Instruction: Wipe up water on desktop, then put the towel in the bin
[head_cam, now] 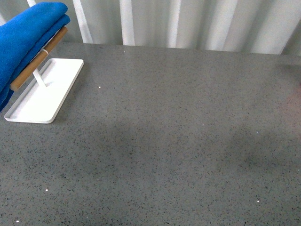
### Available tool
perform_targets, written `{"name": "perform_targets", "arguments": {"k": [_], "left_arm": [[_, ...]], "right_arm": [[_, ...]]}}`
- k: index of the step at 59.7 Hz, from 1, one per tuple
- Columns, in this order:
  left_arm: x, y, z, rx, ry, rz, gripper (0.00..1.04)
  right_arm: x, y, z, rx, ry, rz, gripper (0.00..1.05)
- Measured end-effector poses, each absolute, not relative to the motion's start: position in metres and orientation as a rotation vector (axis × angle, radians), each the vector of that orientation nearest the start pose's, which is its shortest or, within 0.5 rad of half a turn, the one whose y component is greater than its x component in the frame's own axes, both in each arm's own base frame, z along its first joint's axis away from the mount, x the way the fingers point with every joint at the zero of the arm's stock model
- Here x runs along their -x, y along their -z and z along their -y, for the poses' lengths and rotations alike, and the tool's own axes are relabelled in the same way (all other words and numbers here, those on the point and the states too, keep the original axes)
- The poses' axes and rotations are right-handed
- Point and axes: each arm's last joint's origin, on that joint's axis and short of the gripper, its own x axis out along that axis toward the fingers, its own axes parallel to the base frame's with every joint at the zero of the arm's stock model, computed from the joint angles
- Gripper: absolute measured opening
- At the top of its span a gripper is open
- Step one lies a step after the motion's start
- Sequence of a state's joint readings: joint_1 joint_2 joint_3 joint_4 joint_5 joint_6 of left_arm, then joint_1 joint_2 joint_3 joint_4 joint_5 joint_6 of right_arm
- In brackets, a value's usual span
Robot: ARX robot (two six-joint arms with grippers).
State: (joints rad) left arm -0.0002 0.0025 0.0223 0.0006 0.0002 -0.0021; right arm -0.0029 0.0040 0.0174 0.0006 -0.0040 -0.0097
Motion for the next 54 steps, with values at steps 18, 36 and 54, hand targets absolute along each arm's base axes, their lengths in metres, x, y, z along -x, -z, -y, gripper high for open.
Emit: {"name": "perform_targets", "arguments": {"k": [18, 36, 54], "left_arm": [[-0.099, -0.176, 0.010, 0.253, -0.022, -0.449, 0.98], [-0.178, -0.311, 0.030, 0.129, 0.069, -0.258, 0.98], [-0.390, -0.301, 0.048, -0.316, 0.034, -0.763, 0.98]], "right_arm": [[-0.097, -0.169, 0.000, 0.010, -0.002, 0.014, 0.98], [-0.097, -0.169, 0.000, 0.010, -0.001, 0.014, 0.98], [-0.097, -0.169, 0.000, 0.010, -0.001, 0.014, 0.98]]}}
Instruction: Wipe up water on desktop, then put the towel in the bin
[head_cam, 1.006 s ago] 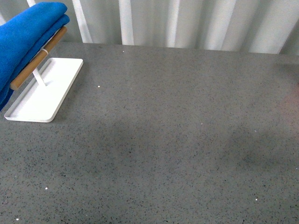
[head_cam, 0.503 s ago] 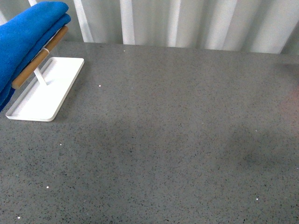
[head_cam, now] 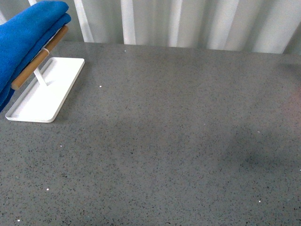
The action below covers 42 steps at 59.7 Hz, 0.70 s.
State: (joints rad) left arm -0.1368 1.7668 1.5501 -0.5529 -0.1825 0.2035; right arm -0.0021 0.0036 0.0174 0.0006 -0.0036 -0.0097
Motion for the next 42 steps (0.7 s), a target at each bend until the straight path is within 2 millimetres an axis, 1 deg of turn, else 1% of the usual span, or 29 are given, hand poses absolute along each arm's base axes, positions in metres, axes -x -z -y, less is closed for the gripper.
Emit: {"name": "perform_targets", "arguments": {"k": [4, 8, 18, 24, 31, 42], "left_arm": [[-0.407, -0.287, 0.044, -0.333, 0.016, -0.823, 0.98], [-0.417, -0.276, 0.038, -0.353, -0.019, -0.842, 0.98], [-0.433, -0.255, 0.018, -0.450, -0.096, -0.866, 0.98], [-0.440, -0.248, 0.008, -0.461, -0.112, -0.879, 0.98], [-0.454, -0.244, -0.001, -0.415, -0.109, -0.877, 0.98], [-0.473, -0.238, 0.000, -0.348, -0.082, -0.890, 0.98]], "right_arm": [[-0.097, -0.169, 0.000, 0.010, -0.001, 0.014, 0.98], [-0.097, -0.169, 0.000, 0.010, -0.002, 0.014, 0.98], [-0.097, -0.169, 0.000, 0.010, -0.001, 0.014, 0.98], [-0.097, -0.169, 0.000, 0.010, -0.002, 0.014, 0.98], [-0.097, -0.169, 0.000, 0.010, -0.001, 0.014, 0.98], [-0.097, -0.169, 0.000, 0.010, -0.002, 0.014, 0.98]]}}
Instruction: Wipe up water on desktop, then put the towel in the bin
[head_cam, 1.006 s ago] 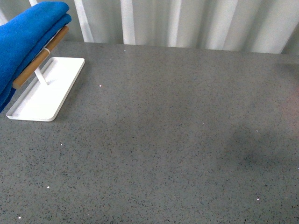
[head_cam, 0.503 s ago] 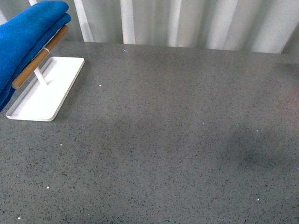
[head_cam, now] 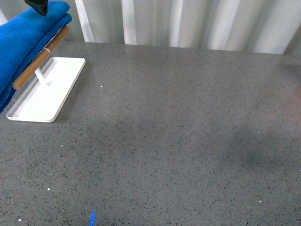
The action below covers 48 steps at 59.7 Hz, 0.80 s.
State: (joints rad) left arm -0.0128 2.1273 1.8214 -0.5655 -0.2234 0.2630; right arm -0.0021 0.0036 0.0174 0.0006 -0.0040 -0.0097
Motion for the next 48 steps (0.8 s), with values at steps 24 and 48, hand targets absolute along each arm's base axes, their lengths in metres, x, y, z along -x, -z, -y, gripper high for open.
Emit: {"name": "perform_targets", "arguments": {"k": [24, 48], "left_arm": [[-0.508, -0.219, -0.012, -0.257, -0.125, -0.943, 0.98], [-0.506, -0.199, -0.012, -0.249, -0.111, -0.982, 0.98]], "right_arm": [[-0.097, -0.169, 0.000, 0.010, -0.001, 0.014, 0.98], [-0.097, -0.169, 0.000, 0.010, -0.002, 0.014, 0.98]]}}
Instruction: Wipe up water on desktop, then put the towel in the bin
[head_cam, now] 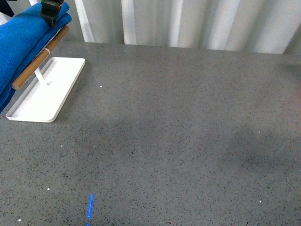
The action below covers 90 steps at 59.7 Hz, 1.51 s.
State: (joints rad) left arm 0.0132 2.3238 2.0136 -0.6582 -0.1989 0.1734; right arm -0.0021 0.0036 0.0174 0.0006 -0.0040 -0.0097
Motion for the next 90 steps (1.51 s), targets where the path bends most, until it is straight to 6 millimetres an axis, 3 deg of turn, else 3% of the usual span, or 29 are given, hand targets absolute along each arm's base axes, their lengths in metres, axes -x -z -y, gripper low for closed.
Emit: {"name": "perform_targets", "arguments": {"k": [9, 18, 30, 39, 55, 63, 73, 82, 90], "left_arm": [[-0.506, -0.195, -0.012, -0.252, -0.110, -0.987, 0.94], [-0.506, -0.195, -0.013, -0.255, -0.116, -0.988, 0.71], [-0.505, -0.198, -0.017, -0.261, -0.129, -0.986, 0.32], [-0.503, -0.207, -0.017, -0.258, -0.130, -0.968, 0.11], [-0.497, -0.226, -0.016, -0.290, -0.115, -0.935, 0.07], [-0.491, -0.251, -0.015, -0.308, -0.108, -0.875, 0.07], [-0.476, -0.305, 0.000, -0.367, -0.064, -0.707, 0.07], [-0.450, -0.360, 0.036, -0.345, 0.082, -0.518, 0.06], [-0.418, -0.390, 0.079, -0.282, 0.250, -0.374, 0.06]], "right_arm": [[-0.097, -0.169, 0.000, 0.010, -0.001, 0.014, 0.98], [-0.097, -0.169, 0.000, 0.010, -0.002, 0.014, 0.98], [-0.097, -0.169, 0.000, 0.010, -0.001, 0.014, 0.98], [-0.097, -0.169, 0.000, 0.010, -0.002, 0.014, 0.98], [-0.097, -0.169, 0.000, 0.010, -0.002, 0.014, 0.98], [-0.097, -0.169, 0.000, 0.010, -0.001, 0.014, 0.98], [-0.097, -0.169, 0.000, 0.010, -0.002, 0.014, 0.98], [-0.097, -0.169, 0.000, 0.010, -0.002, 0.014, 0.98], [-0.097, -0.169, 0.000, 0.010, -0.002, 0.014, 0.98]]}}
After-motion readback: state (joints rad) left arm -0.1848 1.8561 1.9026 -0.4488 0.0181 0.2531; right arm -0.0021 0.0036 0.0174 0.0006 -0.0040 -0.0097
